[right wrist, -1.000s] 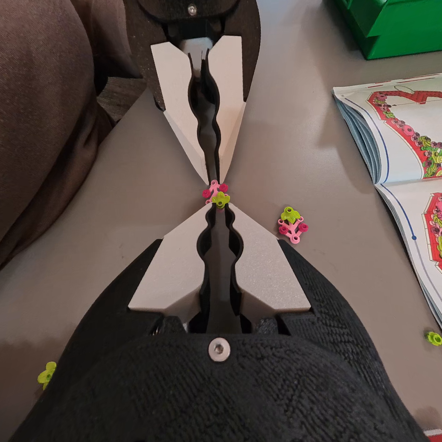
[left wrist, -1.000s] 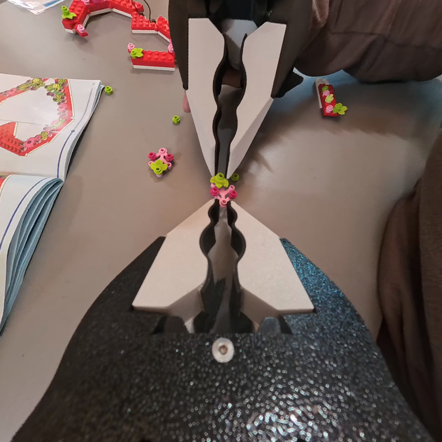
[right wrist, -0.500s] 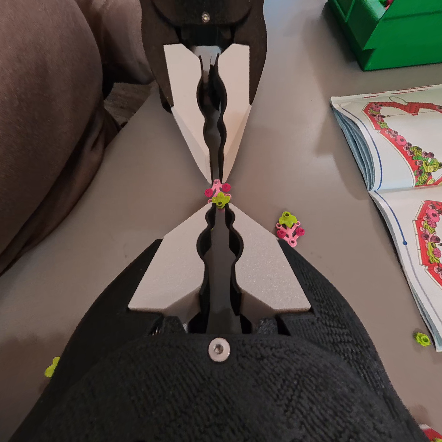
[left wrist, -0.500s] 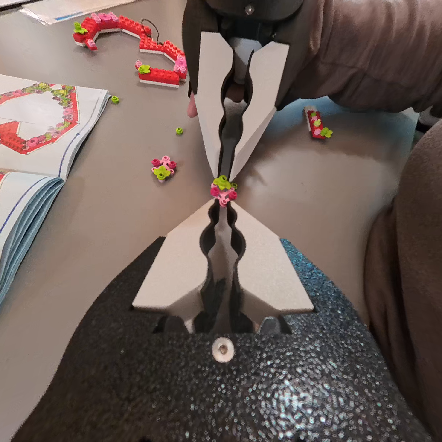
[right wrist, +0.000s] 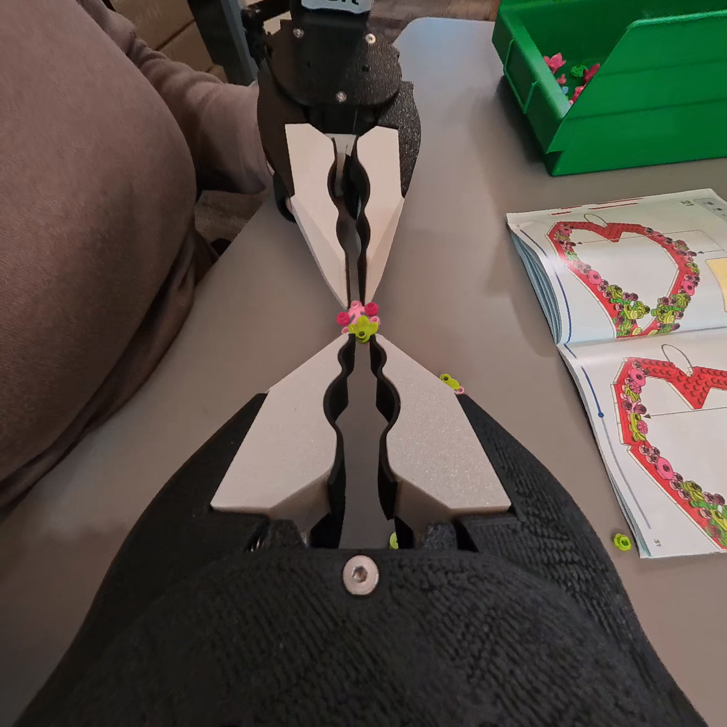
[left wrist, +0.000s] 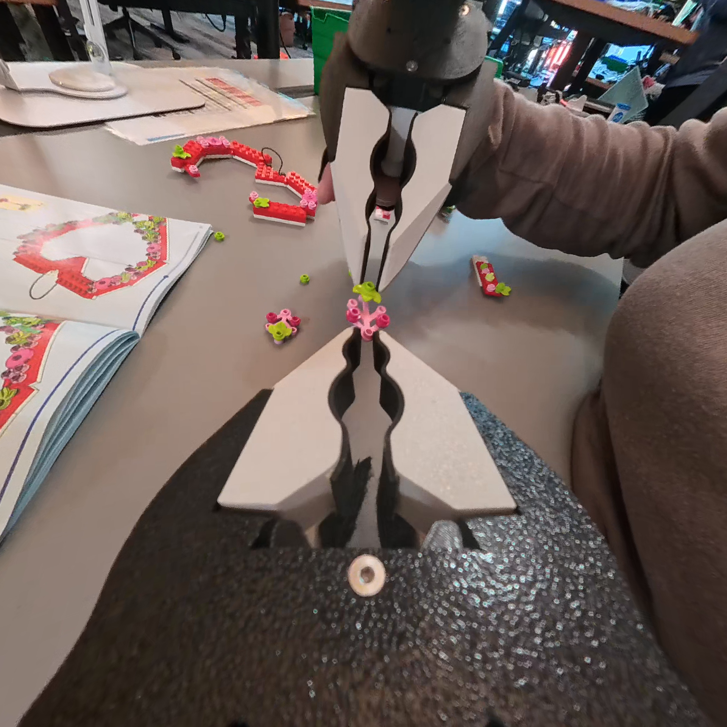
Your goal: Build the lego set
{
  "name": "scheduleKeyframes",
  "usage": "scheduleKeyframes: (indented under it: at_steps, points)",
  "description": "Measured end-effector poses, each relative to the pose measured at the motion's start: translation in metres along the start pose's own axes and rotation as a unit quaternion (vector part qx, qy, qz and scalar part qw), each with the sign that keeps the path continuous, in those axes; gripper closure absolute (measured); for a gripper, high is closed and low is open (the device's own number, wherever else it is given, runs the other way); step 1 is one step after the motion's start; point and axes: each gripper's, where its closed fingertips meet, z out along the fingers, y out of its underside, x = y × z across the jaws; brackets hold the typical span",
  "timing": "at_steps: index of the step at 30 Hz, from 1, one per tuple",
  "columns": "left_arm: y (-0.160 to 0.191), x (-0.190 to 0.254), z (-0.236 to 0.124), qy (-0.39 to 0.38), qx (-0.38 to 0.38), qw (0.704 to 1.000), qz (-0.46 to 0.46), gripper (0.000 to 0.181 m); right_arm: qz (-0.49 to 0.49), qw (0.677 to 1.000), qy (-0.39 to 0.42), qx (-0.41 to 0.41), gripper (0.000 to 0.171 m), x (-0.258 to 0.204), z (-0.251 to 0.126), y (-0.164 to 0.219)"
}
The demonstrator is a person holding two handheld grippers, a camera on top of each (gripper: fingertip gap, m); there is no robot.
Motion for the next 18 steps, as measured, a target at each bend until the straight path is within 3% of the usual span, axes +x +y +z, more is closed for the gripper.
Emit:
scheduleKeyframes:
  at_steps: [18]
  points:
    - [-0.0046, 0.0017, -0.0026, 0.007, 0.013, 1.0, -0.006, 0.177, -0.008, 1.0, -0.003, -0.002, 0.164, -0.0008, 0.0008, -0.0033]
